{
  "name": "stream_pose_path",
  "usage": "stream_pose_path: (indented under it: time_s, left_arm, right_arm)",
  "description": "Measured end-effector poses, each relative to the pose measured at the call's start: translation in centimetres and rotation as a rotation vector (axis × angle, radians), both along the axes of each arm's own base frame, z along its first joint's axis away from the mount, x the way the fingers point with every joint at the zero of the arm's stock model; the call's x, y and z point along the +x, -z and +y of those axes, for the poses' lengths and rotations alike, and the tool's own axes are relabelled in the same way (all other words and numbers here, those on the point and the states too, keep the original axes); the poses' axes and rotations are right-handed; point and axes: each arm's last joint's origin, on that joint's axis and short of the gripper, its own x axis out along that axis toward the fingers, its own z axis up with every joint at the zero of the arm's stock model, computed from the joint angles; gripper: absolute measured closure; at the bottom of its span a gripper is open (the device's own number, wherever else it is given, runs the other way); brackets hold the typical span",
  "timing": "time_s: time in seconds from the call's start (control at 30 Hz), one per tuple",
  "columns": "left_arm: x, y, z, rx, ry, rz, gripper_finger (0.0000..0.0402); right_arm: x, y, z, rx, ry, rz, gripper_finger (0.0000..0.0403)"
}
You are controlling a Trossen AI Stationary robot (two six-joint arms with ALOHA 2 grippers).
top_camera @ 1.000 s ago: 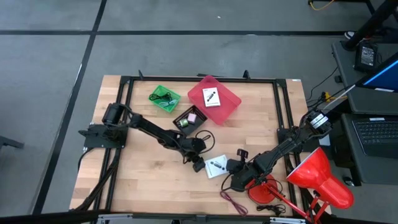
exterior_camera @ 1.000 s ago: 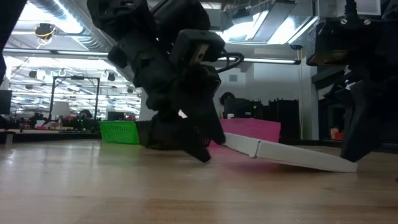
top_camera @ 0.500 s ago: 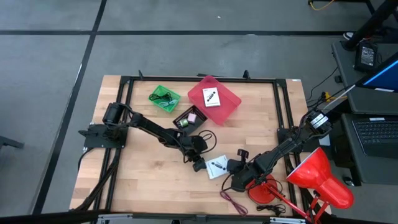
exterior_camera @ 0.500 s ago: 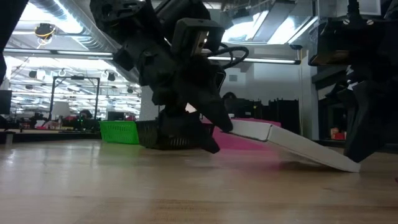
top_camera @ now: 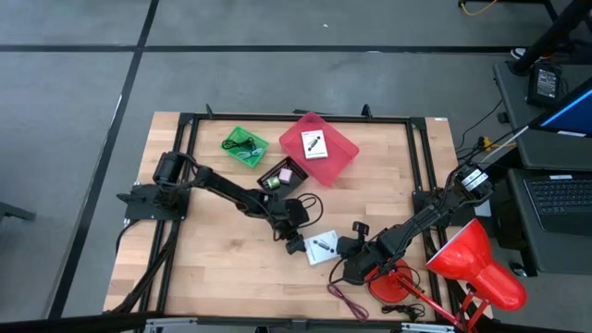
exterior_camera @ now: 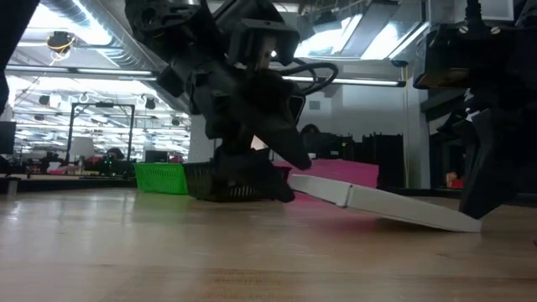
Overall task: Pick and place items into bin
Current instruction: Put the white card reader box into the red bin
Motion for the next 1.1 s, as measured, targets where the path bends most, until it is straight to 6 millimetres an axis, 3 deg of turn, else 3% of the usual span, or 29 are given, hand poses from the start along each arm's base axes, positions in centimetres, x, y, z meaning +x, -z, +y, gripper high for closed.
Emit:
stream_pose_path:
  time_s: [0.37,1.1]
  left_arm:
    - [-0.52,0.63,0.46,0.042,-0.047,0.089,0.0226]
    - [-0.06,0.04,0.51,-0.035,0.044,0.009,0.0226]
  right_arm:
    - [-0.01,0.0,-0.01,-0.001,0.0,0.001,0.0403]
    - [-0.03,0.01,-0.02,-0.003,0.0,0.003,0.0403]
